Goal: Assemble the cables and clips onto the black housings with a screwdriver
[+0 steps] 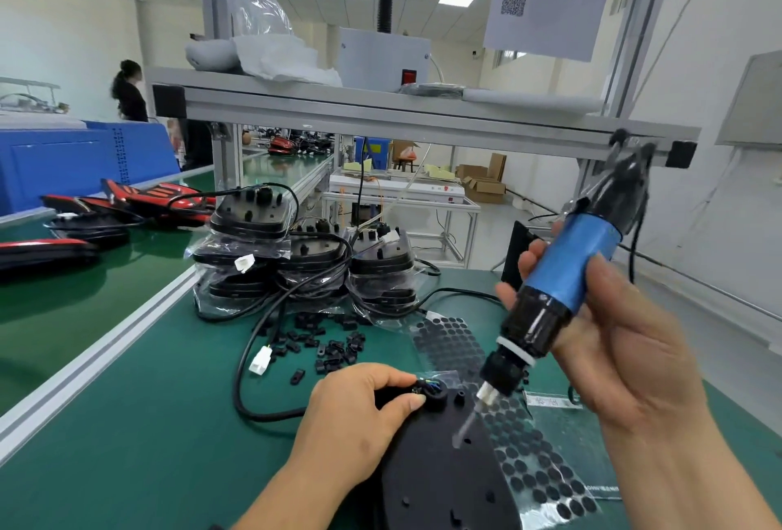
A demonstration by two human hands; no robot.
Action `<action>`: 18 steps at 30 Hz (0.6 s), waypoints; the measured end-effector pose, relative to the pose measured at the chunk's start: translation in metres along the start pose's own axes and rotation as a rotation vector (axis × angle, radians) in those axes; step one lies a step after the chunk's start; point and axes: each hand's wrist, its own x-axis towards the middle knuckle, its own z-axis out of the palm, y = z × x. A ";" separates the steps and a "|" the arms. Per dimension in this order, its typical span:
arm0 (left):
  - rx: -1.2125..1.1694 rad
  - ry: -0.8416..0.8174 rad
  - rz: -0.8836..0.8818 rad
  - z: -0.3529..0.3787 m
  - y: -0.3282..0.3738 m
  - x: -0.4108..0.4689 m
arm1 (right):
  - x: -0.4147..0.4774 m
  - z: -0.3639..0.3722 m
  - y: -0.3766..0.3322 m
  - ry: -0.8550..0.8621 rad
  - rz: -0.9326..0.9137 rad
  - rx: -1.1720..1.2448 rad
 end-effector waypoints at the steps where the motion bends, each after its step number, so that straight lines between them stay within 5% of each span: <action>1: -0.001 -0.002 -0.003 0.000 0.000 0.000 | 0.003 0.005 0.004 -0.024 -0.041 -0.044; 9: 0.005 -0.011 -0.040 -0.001 0.001 -0.001 | 0.035 0.020 0.030 0.038 -0.069 -0.138; 18: 0.035 -0.008 -0.038 -0.001 0.003 -0.001 | 0.043 0.033 0.042 0.036 -0.262 -0.527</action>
